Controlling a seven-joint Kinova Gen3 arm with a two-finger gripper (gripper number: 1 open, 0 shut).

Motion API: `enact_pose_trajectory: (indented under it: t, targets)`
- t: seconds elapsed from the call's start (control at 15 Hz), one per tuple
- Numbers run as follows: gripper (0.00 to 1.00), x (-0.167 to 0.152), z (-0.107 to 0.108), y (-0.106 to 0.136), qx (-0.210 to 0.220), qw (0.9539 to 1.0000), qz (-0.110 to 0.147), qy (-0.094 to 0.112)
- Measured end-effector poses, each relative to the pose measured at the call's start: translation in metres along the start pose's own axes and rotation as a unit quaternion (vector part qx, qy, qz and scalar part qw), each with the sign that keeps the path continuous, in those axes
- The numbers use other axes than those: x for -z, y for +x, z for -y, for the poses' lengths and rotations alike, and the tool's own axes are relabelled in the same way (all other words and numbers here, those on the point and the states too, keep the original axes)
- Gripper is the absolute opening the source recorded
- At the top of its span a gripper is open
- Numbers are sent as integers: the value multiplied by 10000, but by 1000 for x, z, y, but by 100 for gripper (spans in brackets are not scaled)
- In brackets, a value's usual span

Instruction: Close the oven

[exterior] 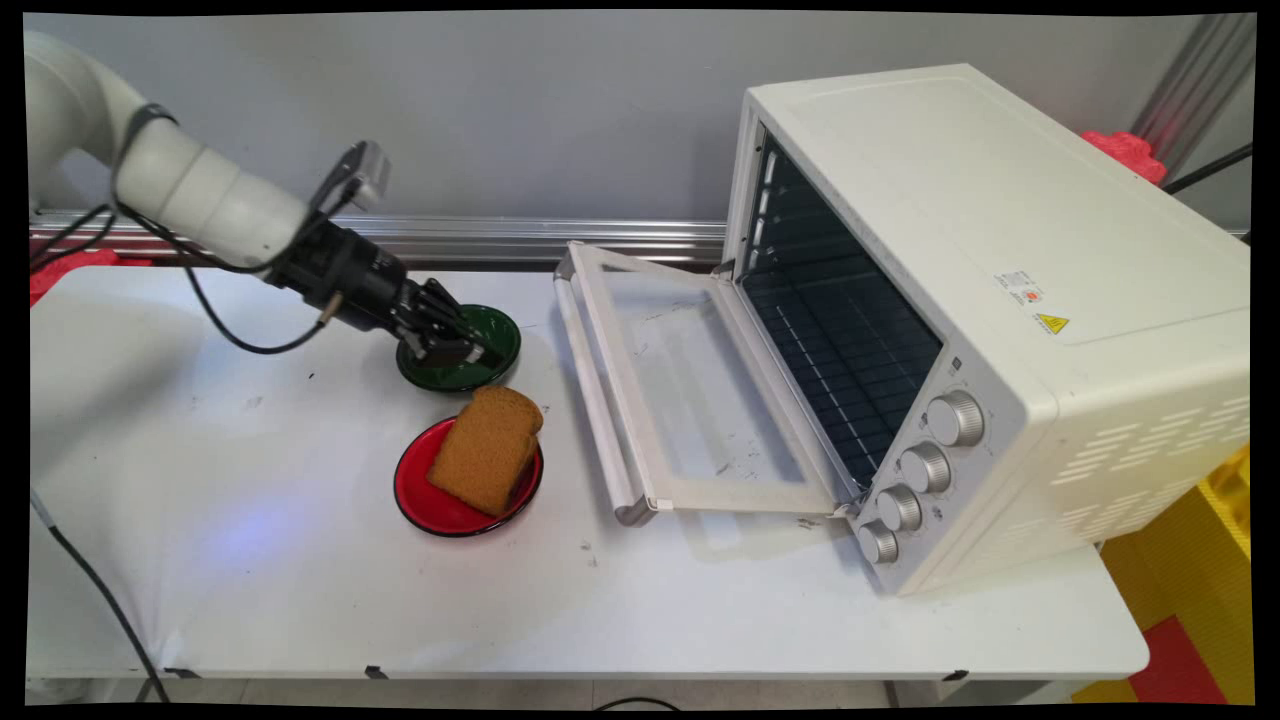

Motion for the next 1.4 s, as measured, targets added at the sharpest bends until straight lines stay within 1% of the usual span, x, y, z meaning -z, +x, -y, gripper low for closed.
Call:
enact_pose_trajectory:
  t: [0.07, 0.2, 0.87, 1.4]
  targets:
    - [0, -5, 2, 0, -12, 10000, 14, 3]
    - [0, -23, 11, -1, -80, 10000, 37, 14]
    - [0, -76, 33, -3, -289, 9996, -5, 65]
    - [0, -103, 39, -7, -364, 9993, -28, 49]
